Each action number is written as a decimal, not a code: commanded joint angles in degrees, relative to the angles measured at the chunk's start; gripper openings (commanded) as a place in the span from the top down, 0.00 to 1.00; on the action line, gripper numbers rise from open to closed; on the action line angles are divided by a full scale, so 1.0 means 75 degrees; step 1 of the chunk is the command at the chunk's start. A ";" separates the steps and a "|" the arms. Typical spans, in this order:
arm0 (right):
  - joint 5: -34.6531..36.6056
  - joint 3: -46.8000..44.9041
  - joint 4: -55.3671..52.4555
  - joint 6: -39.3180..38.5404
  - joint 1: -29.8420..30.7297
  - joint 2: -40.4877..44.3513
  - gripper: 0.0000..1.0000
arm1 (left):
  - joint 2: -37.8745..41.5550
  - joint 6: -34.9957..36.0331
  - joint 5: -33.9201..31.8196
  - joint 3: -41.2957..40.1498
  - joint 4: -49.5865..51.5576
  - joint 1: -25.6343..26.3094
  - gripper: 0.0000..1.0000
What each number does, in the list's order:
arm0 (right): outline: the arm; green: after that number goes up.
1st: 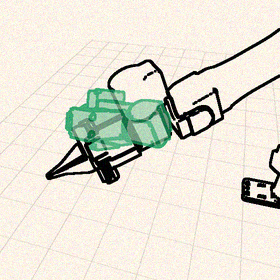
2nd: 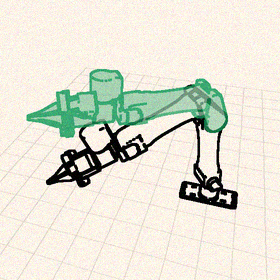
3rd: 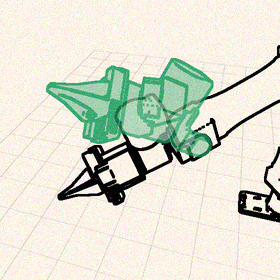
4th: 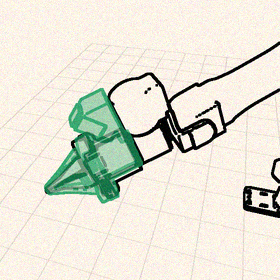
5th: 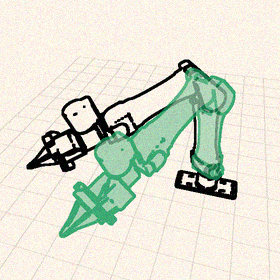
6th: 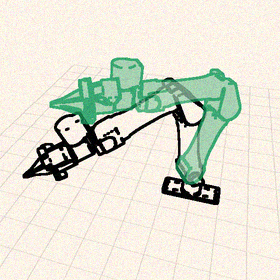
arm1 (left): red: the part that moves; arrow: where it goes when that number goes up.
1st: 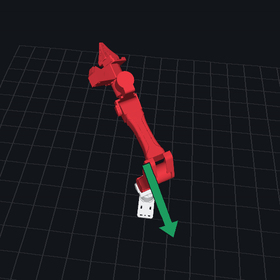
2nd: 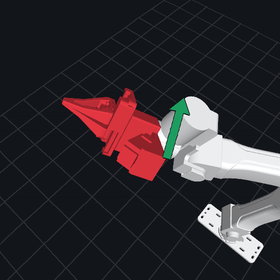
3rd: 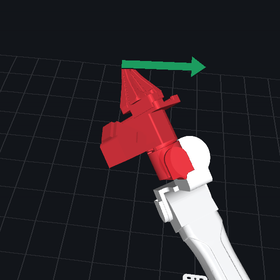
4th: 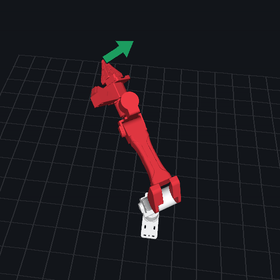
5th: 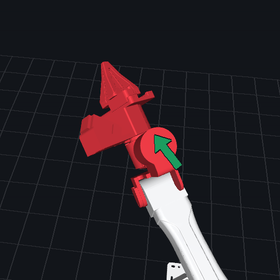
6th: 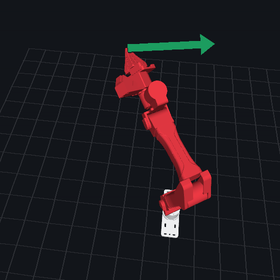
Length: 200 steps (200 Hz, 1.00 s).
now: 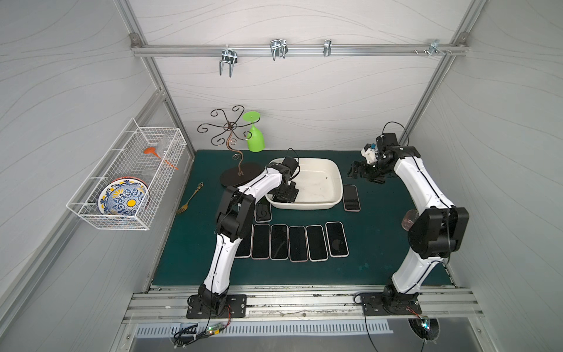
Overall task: Take the phone out of the storage box
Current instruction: Pick up the phone from the storage box.
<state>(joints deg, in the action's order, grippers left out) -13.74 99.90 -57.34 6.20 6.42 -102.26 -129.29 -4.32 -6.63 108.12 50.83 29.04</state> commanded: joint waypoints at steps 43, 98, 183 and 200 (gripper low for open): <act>-0.0005 0.0122 0.0069 -0.0086 0.0104 0.0064 0.01 | -0.0256 -0.0081 0.0141 -0.0018 -0.0229 0.0058 0.16; -0.0122 0.0099 0.0120 -0.0012 0.0227 0.0078 0.01 | 0.0032 -0.0022 0.0099 -0.0165 -0.0412 0.0061 0.36; -0.0957 0.0011 0.0825 0.0557 0.1336 -0.0282 0.01 | 0.1245 0.0100 0.0123 -0.0251 -0.0669 0.0061 0.52; -0.1368 -0.0049 0.1154 0.0845 0.1502 -0.0437 0.01 | 0.1339 0.0127 0.0171 -0.0127 -0.0542 0.0051 0.53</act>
<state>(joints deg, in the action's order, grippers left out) -18.59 99.90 -52.73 9.02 15.97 -103.26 -123.68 -4.43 -6.13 104.73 47.72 29.21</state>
